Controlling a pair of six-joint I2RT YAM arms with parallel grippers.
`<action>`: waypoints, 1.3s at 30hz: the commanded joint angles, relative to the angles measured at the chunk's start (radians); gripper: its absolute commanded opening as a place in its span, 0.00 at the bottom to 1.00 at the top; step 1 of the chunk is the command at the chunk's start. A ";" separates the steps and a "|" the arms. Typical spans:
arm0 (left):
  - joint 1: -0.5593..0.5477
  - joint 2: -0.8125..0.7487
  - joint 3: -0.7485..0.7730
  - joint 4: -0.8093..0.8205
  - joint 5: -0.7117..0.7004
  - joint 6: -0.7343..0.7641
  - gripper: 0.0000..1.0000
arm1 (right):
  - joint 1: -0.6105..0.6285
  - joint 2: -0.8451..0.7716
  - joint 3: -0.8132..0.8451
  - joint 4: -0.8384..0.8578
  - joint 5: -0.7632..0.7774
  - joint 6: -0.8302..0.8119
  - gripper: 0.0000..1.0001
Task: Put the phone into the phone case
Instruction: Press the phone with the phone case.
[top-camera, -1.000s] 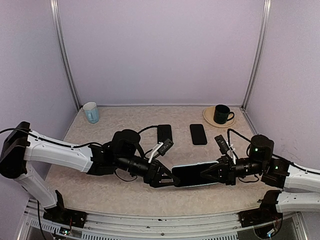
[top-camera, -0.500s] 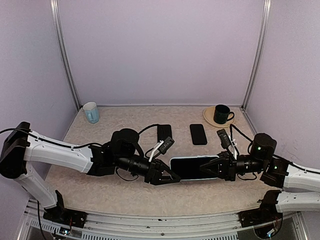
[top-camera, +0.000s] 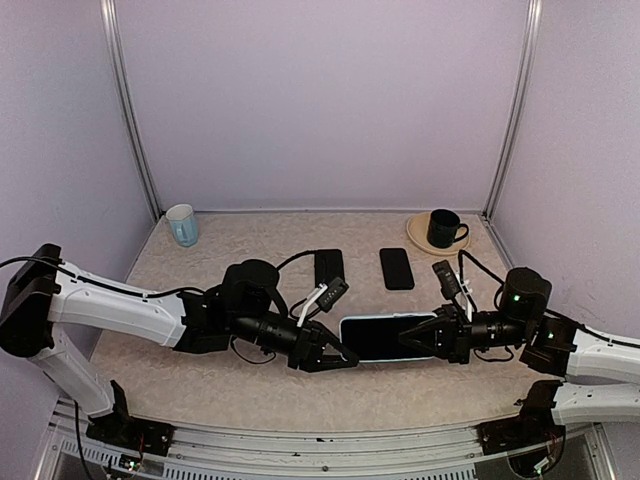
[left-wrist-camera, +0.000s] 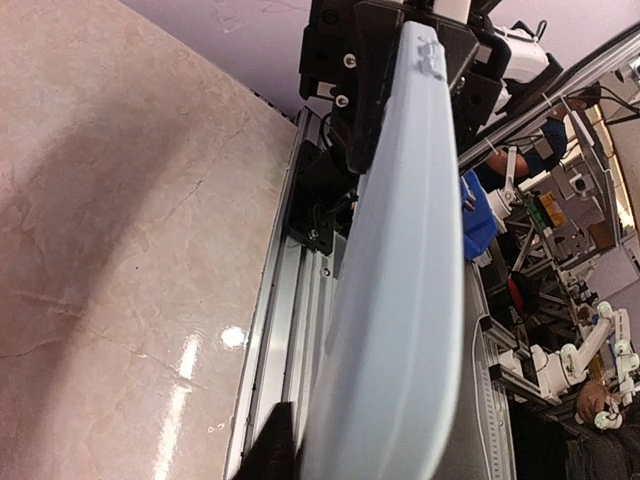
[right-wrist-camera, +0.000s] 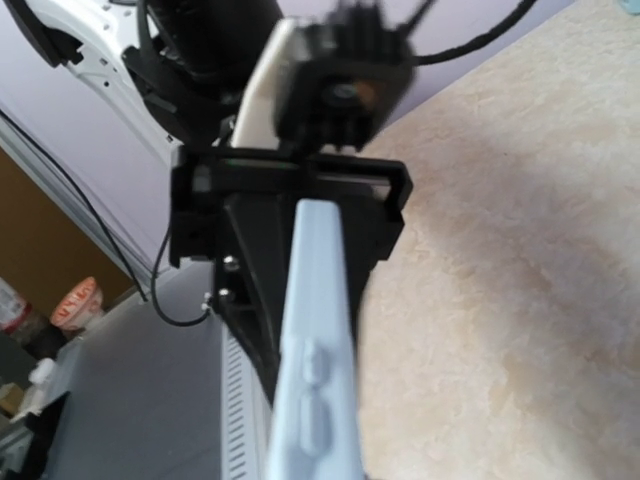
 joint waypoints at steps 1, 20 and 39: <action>0.010 -0.016 0.013 -0.043 -0.051 -0.009 0.52 | 0.008 -0.002 0.006 -0.001 0.035 -0.048 0.00; 0.064 -0.086 0.017 -0.124 -0.085 0.053 0.77 | 0.008 0.018 -0.005 0.038 -0.011 -0.016 0.00; 0.044 -0.072 0.043 -0.178 -0.161 0.100 0.50 | 0.008 0.092 -0.009 0.033 -0.001 -0.008 0.00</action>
